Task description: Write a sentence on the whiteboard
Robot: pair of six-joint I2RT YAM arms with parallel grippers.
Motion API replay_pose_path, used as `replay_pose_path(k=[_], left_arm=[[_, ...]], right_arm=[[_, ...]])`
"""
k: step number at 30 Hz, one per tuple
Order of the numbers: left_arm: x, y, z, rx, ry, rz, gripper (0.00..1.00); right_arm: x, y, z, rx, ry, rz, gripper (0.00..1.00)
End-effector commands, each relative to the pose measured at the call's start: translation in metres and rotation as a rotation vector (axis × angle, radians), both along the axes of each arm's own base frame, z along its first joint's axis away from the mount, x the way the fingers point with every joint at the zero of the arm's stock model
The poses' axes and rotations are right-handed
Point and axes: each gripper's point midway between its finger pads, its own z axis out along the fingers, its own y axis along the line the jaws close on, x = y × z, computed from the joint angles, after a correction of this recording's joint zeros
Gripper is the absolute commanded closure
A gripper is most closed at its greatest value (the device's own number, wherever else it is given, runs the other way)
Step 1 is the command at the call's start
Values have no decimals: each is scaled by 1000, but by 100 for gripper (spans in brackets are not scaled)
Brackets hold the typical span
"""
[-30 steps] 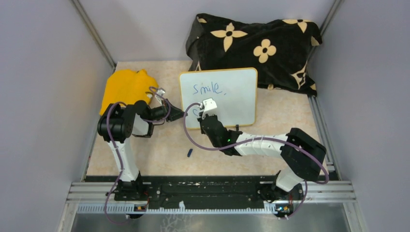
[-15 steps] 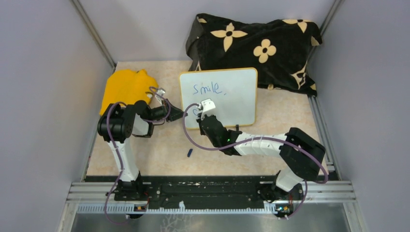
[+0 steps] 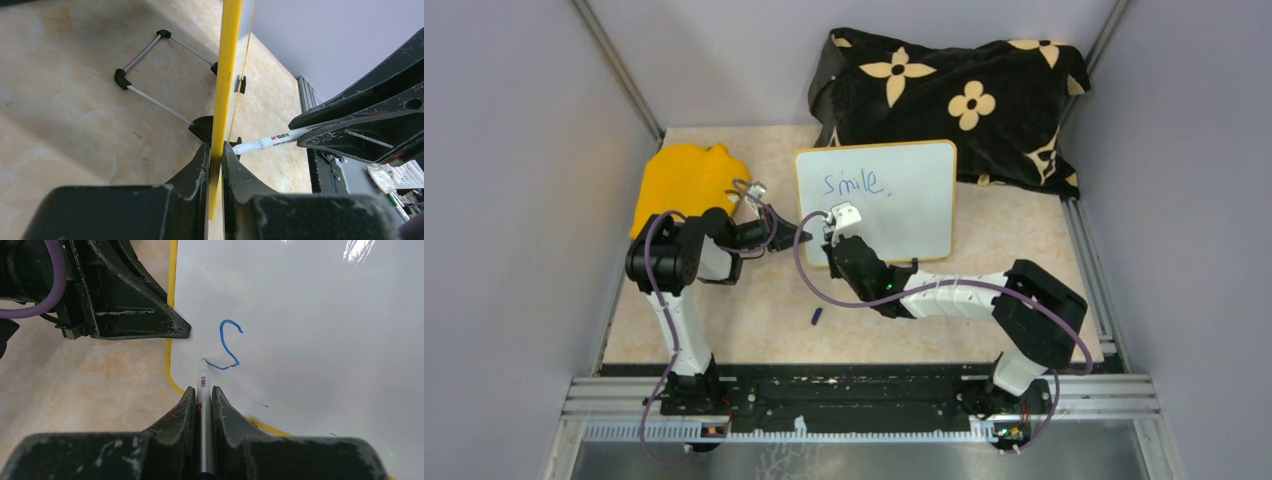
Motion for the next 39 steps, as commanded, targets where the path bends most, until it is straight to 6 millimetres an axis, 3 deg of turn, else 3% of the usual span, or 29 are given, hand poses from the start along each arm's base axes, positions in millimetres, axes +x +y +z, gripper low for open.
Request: replay_pose_path(k=[1,6,11,24,39], left_arm=[[0,-4,-7,8,19,-11,100],[0,-4,-6,8,17,-12,100],[0,-4,-5,7,16,-12,100],[0,-4,-5,8,15,-12,100],[0,-4,-7,10,18,-12,100]], right_arm=[[2,-4,35,82,-54,-29,100],[0,-27,57,113,-95,-83,100],[9,-43,62,107,-111,-133,100],[27,-38,65,129,-114,-141,100],[20,-48,30,78,-47,-141,100]])
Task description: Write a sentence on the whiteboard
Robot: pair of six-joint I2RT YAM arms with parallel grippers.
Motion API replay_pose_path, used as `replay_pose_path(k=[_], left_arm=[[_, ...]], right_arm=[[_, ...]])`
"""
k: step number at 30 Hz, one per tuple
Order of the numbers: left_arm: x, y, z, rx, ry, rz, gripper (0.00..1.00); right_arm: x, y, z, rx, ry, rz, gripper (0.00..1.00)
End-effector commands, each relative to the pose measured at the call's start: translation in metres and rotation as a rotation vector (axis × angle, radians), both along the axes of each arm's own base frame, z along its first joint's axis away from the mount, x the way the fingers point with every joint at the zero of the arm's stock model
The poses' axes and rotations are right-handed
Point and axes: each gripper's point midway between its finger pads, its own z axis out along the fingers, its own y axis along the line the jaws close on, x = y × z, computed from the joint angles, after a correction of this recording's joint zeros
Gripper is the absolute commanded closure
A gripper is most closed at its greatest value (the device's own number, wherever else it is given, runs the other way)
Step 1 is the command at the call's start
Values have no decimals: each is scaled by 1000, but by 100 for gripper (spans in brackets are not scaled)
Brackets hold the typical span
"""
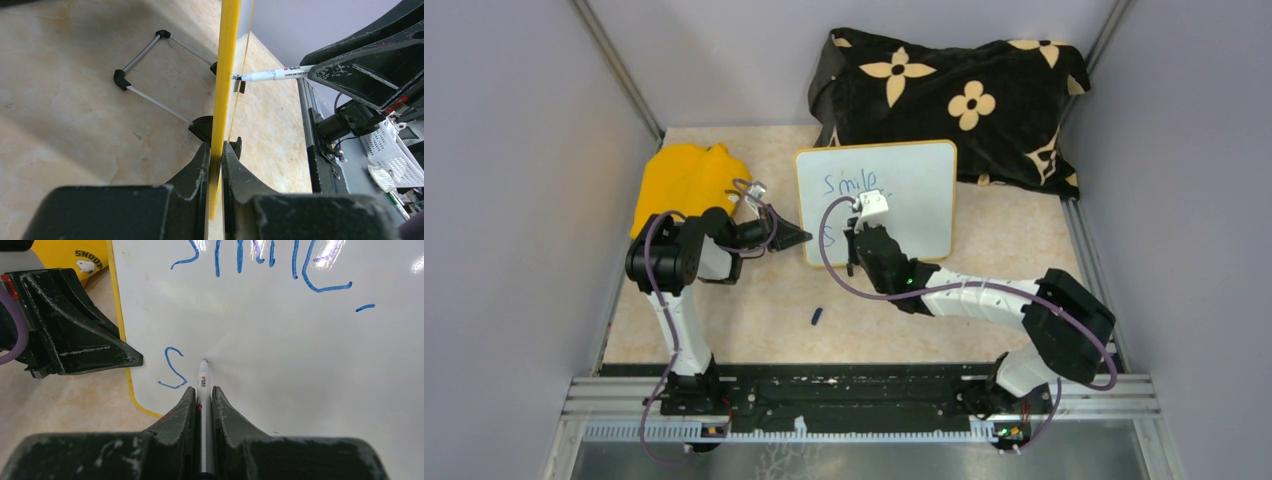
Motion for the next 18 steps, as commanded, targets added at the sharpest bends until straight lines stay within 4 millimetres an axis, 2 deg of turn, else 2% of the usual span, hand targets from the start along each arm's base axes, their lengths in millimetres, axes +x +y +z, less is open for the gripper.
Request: replay_pose_path(k=[1,10,18], left_arm=[[0,-4,-7,9,22,-8,100],[0,-4,-7,10,22,-9,100],[0,-4,-9,12,25,-8,100]], right_arm=[[-1,-3,-5,24,11,-5,100],[-10,-11,-26,7,58,-8,100],[-10,-30,-21,-4,43,-59,100]])
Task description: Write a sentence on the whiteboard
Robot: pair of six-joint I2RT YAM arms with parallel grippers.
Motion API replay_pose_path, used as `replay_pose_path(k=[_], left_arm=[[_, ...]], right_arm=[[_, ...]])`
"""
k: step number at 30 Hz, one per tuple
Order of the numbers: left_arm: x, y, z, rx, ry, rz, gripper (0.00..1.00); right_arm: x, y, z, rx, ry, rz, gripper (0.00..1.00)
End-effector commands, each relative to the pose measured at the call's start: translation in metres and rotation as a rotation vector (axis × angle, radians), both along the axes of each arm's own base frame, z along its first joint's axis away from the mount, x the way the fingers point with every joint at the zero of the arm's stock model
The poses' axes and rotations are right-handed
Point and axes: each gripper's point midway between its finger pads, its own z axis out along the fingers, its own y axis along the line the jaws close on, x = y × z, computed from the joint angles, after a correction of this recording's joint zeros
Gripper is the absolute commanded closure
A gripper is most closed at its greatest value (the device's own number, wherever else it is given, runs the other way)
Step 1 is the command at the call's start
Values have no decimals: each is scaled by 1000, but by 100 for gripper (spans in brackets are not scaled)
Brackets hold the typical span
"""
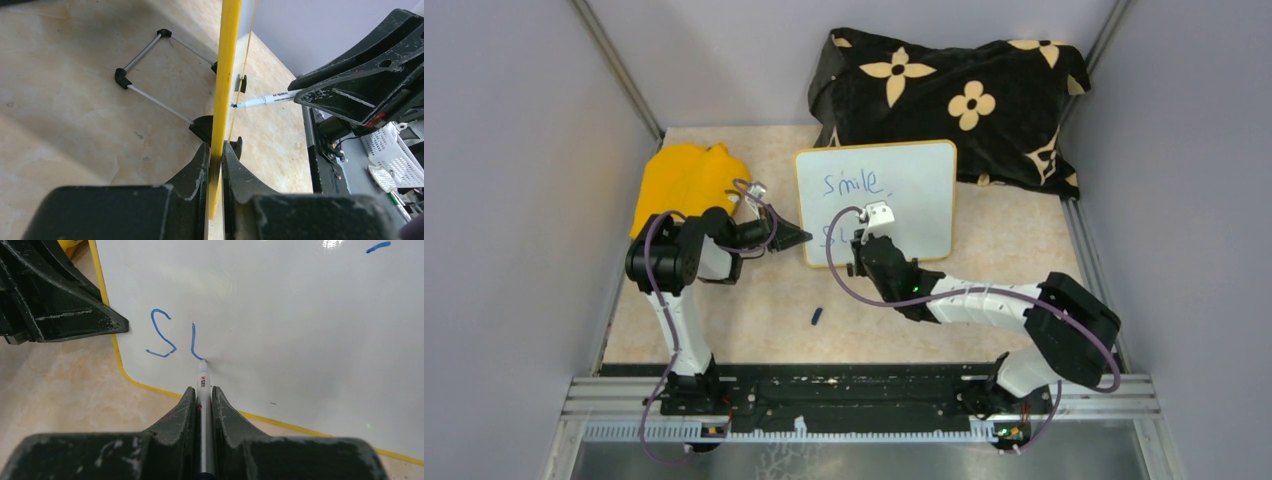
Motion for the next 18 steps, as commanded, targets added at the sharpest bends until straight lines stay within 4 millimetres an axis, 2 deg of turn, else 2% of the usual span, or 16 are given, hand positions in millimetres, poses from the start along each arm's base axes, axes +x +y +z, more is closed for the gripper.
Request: replay_pose_path(k=[1,5,11,18], left_arm=[[-1,-4,-7,8,24,-9,100],[-1,-4,-7,8,24,-11,100],[-1,-5,-7,9,23,-12,100],[-1,-5,-7,9,23,-12,100]], right_arm=[[5,-22,11,5,-27,-76,100],[3,-16,26,47,-54,-37,100],[0,5,51,110,-96,37,100],[5,24,58,118,-104,65,100]])
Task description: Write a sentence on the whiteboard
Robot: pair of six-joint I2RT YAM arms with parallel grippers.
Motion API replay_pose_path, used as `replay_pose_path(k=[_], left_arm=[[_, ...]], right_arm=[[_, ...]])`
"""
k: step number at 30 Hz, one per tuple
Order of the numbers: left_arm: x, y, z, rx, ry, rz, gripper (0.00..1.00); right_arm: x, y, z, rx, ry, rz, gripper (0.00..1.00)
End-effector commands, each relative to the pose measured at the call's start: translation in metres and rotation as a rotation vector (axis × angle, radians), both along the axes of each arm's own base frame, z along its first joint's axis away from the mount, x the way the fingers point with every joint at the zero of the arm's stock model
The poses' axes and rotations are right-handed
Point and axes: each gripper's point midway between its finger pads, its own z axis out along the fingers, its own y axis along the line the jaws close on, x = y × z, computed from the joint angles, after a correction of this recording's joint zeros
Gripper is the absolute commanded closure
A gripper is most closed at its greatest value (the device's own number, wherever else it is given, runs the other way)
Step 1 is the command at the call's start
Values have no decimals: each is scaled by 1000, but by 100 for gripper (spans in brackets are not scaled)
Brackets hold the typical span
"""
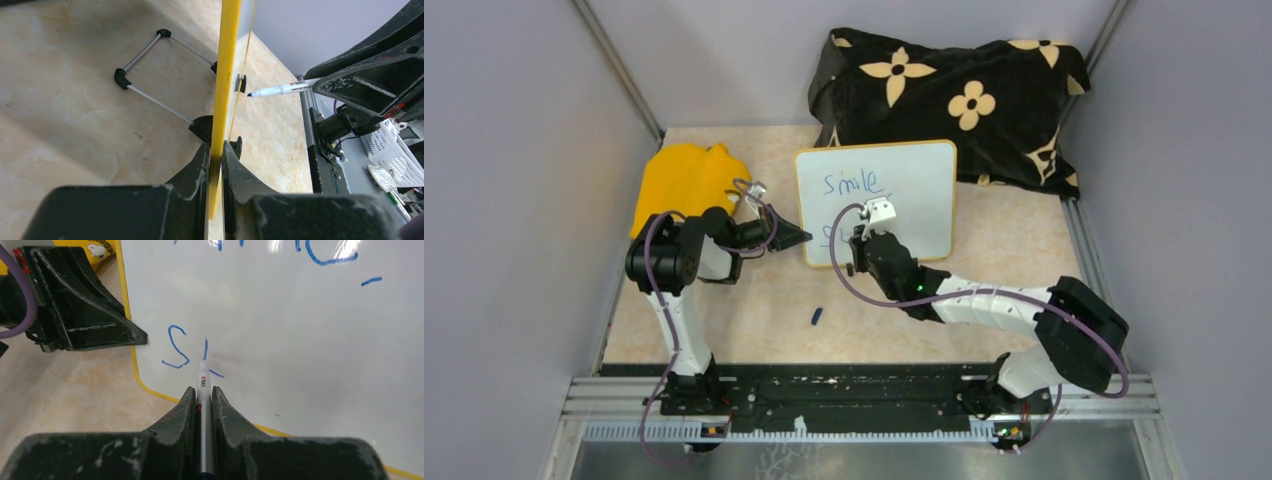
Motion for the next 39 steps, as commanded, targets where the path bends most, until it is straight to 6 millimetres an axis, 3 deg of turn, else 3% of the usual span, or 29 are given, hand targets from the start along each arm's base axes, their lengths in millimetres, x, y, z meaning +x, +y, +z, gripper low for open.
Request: replay_pose_path(k=[1,13,23,39], left_arm=[[-1,-5,-7,9,25,-11,100],[-1,-5,-7,9,26,-11,100],[-1,-5,-8,9,27,-11,100],[-1,-5,-8,9,28,-12,100]], right_arm=[[11,26,41,98,-69,27,100],[21,34,33,88,-49,9,100],[27,15,18,61,-23,-52,100],[26,-15,12,44,-18,-113,100]])
